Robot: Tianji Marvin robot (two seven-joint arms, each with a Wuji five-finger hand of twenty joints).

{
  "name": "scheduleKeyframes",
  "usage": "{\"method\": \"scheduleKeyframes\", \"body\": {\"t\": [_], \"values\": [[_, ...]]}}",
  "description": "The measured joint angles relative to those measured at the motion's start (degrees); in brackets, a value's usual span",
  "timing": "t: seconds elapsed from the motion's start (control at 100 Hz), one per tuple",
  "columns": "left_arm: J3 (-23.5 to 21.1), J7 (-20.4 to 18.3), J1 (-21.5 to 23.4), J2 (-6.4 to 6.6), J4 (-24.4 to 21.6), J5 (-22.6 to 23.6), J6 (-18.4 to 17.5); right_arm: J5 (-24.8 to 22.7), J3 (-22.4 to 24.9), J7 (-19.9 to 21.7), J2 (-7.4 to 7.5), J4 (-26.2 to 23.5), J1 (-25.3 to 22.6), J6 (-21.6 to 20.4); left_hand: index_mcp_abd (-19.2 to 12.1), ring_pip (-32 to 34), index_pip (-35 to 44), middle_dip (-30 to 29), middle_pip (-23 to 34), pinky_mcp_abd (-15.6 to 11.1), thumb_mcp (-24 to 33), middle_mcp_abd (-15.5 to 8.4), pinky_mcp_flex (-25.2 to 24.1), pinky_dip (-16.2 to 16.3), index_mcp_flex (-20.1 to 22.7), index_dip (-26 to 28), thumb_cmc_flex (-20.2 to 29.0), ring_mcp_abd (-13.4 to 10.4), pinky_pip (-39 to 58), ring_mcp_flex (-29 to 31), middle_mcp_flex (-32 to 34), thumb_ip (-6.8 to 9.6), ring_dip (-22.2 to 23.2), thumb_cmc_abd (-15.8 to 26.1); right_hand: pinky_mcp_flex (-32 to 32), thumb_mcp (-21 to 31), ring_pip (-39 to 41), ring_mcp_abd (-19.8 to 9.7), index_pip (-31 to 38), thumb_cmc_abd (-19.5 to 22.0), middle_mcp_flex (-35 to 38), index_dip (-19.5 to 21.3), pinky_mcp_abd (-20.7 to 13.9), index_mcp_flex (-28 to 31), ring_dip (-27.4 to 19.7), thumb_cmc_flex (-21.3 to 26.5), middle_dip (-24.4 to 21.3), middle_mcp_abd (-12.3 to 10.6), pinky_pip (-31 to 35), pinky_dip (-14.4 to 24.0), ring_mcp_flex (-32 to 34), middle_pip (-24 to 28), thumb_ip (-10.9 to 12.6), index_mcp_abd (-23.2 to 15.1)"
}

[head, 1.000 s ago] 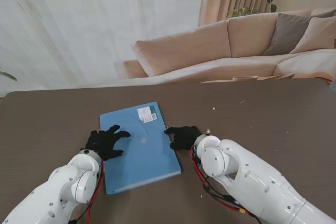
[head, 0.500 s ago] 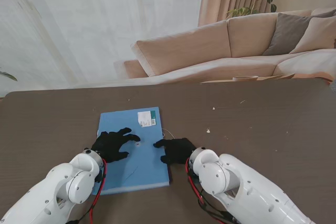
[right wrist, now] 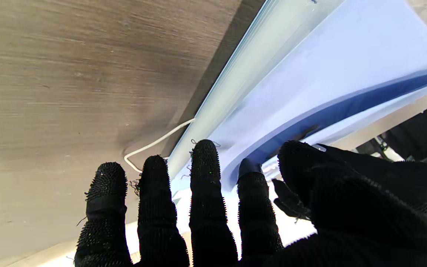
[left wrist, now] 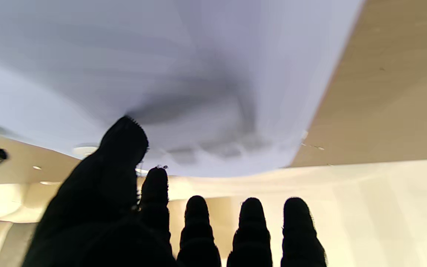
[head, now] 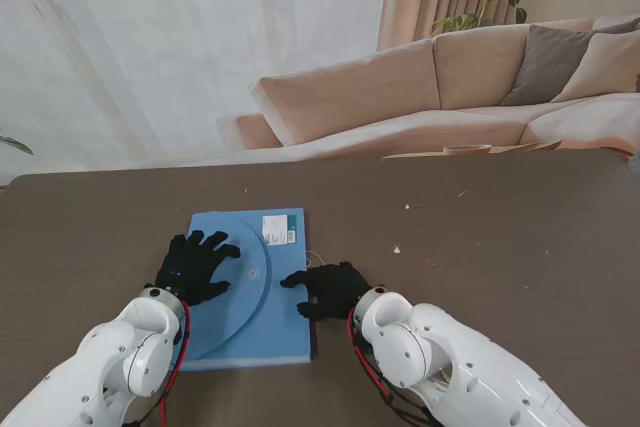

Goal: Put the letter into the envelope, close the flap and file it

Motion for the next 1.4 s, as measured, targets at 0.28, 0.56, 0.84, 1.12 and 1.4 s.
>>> {"method": "scheduleKeyframes", "body": {"t": [0.28, 0.56, 0.84, 1.12, 1.4], "values": [[-0.8, -6.3, -0.1, -0.46, -1.4, 4.2, 13.1, 1.1, 0.0, 0.0, -0.02, 0.1, 0.3, 0.2, -2.0, -1.2, -21.6, -5.1, -3.2, 3.1, -14.9, 0.7, 5.6, 2.0, -1.4, -8.3, -0.9, 8.3, -7.5, 7.4, -0.9, 0.00, -0.8, 3.8, 0.0, -0.9, 0.4, 0.0, 0.0, 0.1, 0.0, 0.7, 0.0, 0.0, 0.2, 0.0, 1.0, 0.0, 0.0, 0.0, -0.1, -0.1, 0.0, -1.0], [-0.2, -8.3, -2.3, 0.05, -0.1, -7.5, 15.6, 2.5, 0.2, -0.3, -0.13, 0.9, 0.4, 0.2, -1.8, 6.2, -23.3, -2.6, 2.0, 5.1, -18.8, 3.2, 11.9, 0.1, -1.4, -5.9, -1.5, 9.7, -6.9, 15.5, 0.3, 0.00, -0.7, 6.7, 0.0, -0.9, 0.4, 0.1, -0.5, 0.1, 0.3, 1.4, 0.0, 0.0, 0.2, 0.0, -1.4, 0.2, 0.0, 0.6, -0.1, -5.0, 0.0, -1.0], [-0.2, -3.6, -2.5, -1.00, 2.0, -19.3, 14.9, 5.3, 0.9, 0.0, -0.32, 1.7, 0.5, 0.2, -2.3, 10.2, -20.6, -2.9, 3.1, 6.3, -18.5, 3.5, 13.0, 0.1, -1.4, -2.1, 1.4, 9.8, -4.7, 15.3, 0.3, 0.00, -0.7, 6.7, 1.1, 0.0, -3.9, 0.9, -0.7, 0.0, 5.4, 1.4, 0.2, 0.0, -2.7, 0.0, -15.4, 3.1, 0.0, 0.6, 1.2, -19.3, 0.0, 0.4], [-0.3, -2.8, -2.1, -1.04, 3.3, -20.4, 5.4, 8.0, -0.4, 0.4, -0.30, 3.4, 1.8, -0.9, -3.8, 10.5, -7.3, -0.8, 1.0, 6.5, -4.6, 2.9, 10.1, 4.4, -1.4, -5.0, 2.0, 11.7, 9.2, 9.8, 0.2, 0.00, 1.4, 2.9, 2.3, 1.1, -3.7, 1.4, -0.7, -0.4, 10.6, 1.4, 0.8, 0.8, -3.0, 0.0, -15.4, 8.8, 0.5, 0.6, 3.3, -17.3, 0.0, 0.5], [2.3, -3.2, -3.1, -0.22, 4.1, -12.4, 5.1, 2.2, 1.0, 0.2, -0.29, 1.1, 0.1, -0.9, -3.9, 11.1, -5.4, -0.7, 1.0, 6.4, -2.5, 2.9, 7.7, 3.5, -1.4, -5.1, -0.2, 12.3, 15.0, 9.9, 0.2, -0.86, 1.4, 3.0, 2.5, 0.1, -0.2, 1.3, 0.1, -0.5, 5.4, 1.4, 0.7, 0.8, -0.4, 0.0, -9.6, 3.6, 2.7, 0.8, 4.2, -9.4, -1.9, 0.5]]}}
